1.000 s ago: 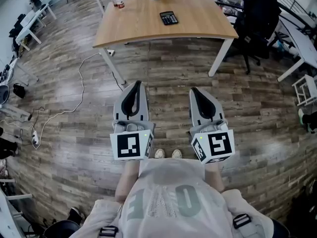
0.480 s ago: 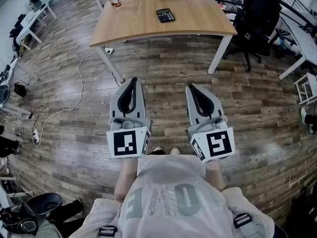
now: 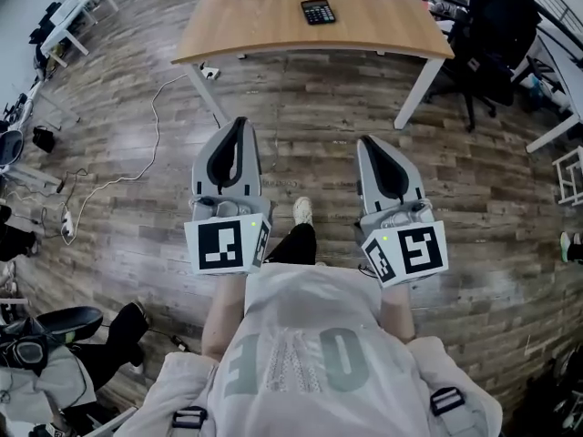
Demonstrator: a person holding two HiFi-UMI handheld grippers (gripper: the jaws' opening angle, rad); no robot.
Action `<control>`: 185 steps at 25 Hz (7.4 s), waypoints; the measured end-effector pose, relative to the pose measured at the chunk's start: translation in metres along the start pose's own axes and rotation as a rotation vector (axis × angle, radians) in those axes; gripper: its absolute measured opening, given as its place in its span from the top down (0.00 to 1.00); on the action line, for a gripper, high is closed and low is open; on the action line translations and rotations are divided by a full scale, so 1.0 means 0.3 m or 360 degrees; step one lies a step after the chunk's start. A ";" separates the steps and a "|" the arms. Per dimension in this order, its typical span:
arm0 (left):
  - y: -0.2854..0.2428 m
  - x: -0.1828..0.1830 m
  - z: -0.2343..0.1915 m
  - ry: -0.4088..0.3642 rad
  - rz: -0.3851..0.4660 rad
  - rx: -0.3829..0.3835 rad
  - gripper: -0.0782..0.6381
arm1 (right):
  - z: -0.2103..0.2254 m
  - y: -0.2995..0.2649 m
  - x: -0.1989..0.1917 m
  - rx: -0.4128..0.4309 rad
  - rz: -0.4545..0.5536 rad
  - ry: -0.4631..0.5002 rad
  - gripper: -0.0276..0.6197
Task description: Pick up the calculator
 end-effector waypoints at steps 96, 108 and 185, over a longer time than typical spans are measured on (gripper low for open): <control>-2.639 -0.726 -0.550 0.0307 -0.0432 -0.0480 0.61 | 1.478 -2.173 -0.286 0.0107 -0.0423 -0.0274 0.93; -2.789 -1.131 -0.359 0.0275 -0.1341 -0.2000 0.56 | 1.488 -2.084 -0.354 -0.0038 -0.0525 -0.0419 0.93; -2.863 -1.082 -0.316 -0.0713 -0.1090 -0.1940 0.75 | 1.405 -2.075 -0.359 0.0028 -0.0512 -0.0355 0.93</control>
Point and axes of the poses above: the fingertips, and each gripper's own axes: y backward along the fingers, z to its right, x out of its top, the point moved 10 cm from there along y, backward along the fingers, and after that the axes turned 1 degree about -y, right-handed, at the moved point
